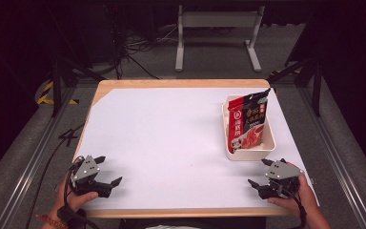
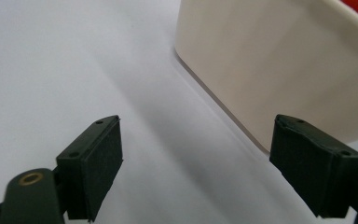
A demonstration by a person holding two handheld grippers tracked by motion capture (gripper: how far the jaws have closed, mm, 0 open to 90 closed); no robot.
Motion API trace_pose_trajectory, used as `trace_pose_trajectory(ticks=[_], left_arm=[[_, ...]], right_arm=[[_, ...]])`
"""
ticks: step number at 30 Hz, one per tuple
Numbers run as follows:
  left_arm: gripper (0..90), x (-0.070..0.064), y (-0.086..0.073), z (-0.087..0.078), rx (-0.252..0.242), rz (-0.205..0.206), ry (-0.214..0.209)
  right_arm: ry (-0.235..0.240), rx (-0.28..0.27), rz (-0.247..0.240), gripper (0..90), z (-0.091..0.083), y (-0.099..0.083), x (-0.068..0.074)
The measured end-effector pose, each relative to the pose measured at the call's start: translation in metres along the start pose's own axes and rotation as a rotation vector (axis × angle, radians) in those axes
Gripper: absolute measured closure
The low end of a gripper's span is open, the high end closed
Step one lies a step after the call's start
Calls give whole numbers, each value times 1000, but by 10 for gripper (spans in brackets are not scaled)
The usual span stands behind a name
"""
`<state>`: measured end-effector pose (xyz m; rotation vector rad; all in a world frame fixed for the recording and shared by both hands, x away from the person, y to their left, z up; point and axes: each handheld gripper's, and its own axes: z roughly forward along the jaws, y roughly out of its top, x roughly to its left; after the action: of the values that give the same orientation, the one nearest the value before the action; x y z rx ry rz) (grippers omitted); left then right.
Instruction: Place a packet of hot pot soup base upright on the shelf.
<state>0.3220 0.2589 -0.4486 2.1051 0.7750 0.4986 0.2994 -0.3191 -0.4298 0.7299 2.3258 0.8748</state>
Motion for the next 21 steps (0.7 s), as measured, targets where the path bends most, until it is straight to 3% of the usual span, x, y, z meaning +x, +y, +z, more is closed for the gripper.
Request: trace_pose_trajectory(ticks=[21], left_arm=[[51,2,2,4,4,15,-21]], right_arm=[[9,8,0,164,3,0,0]])
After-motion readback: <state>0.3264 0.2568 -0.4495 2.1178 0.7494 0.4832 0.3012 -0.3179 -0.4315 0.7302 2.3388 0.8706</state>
